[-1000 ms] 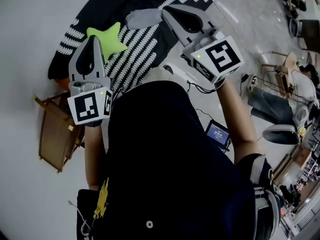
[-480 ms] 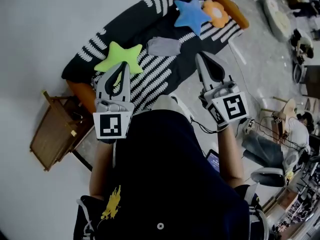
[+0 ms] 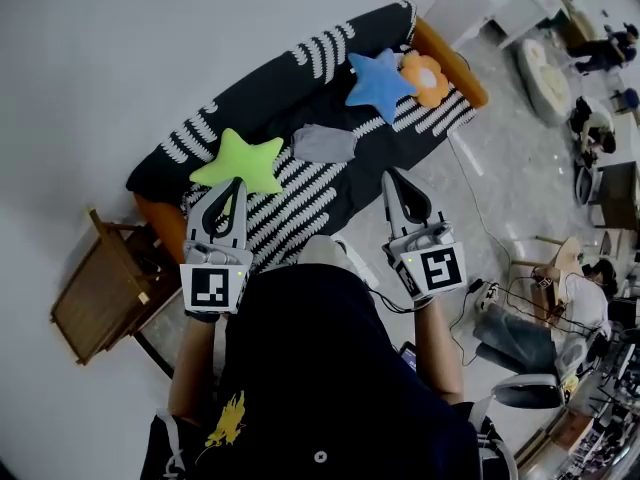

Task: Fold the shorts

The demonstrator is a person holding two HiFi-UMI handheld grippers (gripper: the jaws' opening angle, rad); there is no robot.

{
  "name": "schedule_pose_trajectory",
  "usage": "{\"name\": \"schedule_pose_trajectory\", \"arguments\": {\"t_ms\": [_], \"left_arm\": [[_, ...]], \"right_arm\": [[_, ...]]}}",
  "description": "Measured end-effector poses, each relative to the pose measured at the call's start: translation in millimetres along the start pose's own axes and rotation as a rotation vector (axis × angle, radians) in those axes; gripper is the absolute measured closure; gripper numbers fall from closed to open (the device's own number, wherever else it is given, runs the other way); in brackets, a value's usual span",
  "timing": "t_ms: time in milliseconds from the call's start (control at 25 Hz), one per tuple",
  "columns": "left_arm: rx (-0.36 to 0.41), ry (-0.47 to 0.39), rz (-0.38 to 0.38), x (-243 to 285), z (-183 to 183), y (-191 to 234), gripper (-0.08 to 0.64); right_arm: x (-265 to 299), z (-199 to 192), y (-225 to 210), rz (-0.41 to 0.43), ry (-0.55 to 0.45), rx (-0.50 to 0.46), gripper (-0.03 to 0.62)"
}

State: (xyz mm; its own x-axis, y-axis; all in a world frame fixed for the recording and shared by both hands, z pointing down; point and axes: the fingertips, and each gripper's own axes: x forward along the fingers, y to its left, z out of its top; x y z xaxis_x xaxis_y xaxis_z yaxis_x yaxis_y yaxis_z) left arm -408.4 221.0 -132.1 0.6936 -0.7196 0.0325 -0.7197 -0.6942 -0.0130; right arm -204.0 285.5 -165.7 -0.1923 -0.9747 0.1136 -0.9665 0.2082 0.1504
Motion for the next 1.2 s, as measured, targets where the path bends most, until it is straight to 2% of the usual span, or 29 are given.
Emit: {"name": "schedule_pose_trajectory", "arguments": {"t_ms": [120, 200, 360, 680, 840, 960, 1120, 1200], "left_arm": [[0.050, 0.053, 0.002, -5.6, -8.2, 7.9, 0.546], [0.046, 0.047, 0.006, -3.6, -1.9, 7.8, 0.546], [0.044, 0.034, -0.004, 7.2, 12.5, -1.4, 0.546], [0.046, -0.003, -0.049, 13.5, 18.0, -22.9, 0.546], [0.053, 0.029, -0.051, 8.3, 13.3, -18.5, 0.546], [0.049, 0.040, -0.041, 4.4, 9.6, -16.0, 0.546], [0.048, 0.052, -0.040, -0.6, 2.9, -17.0, 0.546], [0.052, 0.051, -0.044, -3.6, 2.5, -18.9, 0.546]], "right_arm": [[-10.0, -8.3, -7.1, -0.023, 0.051, 0.006, 0.577], [-12.7, -3.8, -12.7, -0.038, 0.046, 0.016, 0.577], [-11.6, 15.1, -24.9, -0.071, -0.031, 0.043, 0.577], [-13.8, 6.3, -19.5, -0.075, -0.012, 0.023, 0.577], [-17.2, 8.4, -16.5, -0.080, -0.006, 0.009, 0.577], [-21.0, 16.3, -21.0, -0.106, -0.038, 0.036, 0.577], [-31.7, 2.5, -27.0, -0.115, 0.000, 0.028, 0.577], [-33.4, 5.3, -26.3, -0.116, -0.012, 0.034, 0.577]]}}
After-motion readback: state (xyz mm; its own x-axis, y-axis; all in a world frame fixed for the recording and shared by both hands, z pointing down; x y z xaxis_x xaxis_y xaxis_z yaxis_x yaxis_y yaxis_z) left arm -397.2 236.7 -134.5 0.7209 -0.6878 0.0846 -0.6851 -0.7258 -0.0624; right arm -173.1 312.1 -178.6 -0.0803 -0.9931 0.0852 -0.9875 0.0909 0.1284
